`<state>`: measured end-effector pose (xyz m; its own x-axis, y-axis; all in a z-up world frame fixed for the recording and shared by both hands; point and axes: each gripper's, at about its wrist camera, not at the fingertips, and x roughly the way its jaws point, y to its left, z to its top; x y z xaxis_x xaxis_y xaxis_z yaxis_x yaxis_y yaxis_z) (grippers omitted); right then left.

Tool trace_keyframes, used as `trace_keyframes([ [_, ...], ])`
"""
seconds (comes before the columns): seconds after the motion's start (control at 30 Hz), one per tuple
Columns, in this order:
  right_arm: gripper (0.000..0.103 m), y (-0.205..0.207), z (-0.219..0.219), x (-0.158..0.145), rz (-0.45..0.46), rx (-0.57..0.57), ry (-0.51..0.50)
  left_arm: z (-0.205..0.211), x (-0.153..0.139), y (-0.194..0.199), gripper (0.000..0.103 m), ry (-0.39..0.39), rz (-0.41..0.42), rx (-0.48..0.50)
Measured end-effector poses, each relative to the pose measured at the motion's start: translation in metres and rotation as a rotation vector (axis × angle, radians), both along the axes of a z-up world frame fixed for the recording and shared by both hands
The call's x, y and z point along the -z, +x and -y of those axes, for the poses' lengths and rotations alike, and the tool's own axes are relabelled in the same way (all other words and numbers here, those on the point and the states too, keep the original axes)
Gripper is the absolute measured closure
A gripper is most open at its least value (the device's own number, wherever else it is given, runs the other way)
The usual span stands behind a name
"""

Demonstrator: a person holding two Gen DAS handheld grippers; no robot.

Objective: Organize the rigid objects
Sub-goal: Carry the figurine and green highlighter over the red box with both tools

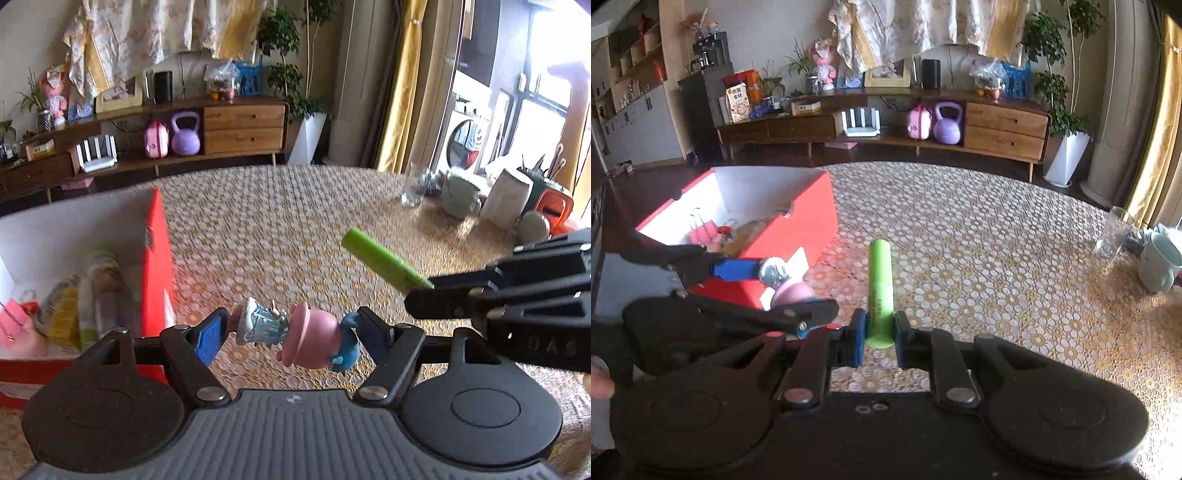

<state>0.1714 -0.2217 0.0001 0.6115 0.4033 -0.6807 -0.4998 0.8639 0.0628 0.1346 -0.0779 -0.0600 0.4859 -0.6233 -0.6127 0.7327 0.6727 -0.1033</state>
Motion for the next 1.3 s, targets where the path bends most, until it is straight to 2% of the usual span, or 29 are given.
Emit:
trace_keyframes([
  [0.27,0.088,-0.017,-0.025,-0.022,0.035,-0.037,0.011,-0.039,-0.034,0.011,0.028,-0.024,-0.003,-0.063],
  [0.53,0.088,-0.021,-0.063,-0.032,0.063,-0.084,0.008,-0.077,-0.049,0.031,0.028,-0.030,-0.005,-0.109],
  [1.07,0.088,-0.001,-0.137,-0.047,0.103,-0.167,0.004,-0.144,-0.060,0.097,0.028,0.045,0.017,-0.223],
  [1.3,0.088,0.017,-0.167,-0.037,0.087,-0.186,-0.009,-0.158,-0.052,0.140,0.028,0.094,-0.016,-0.262],
])
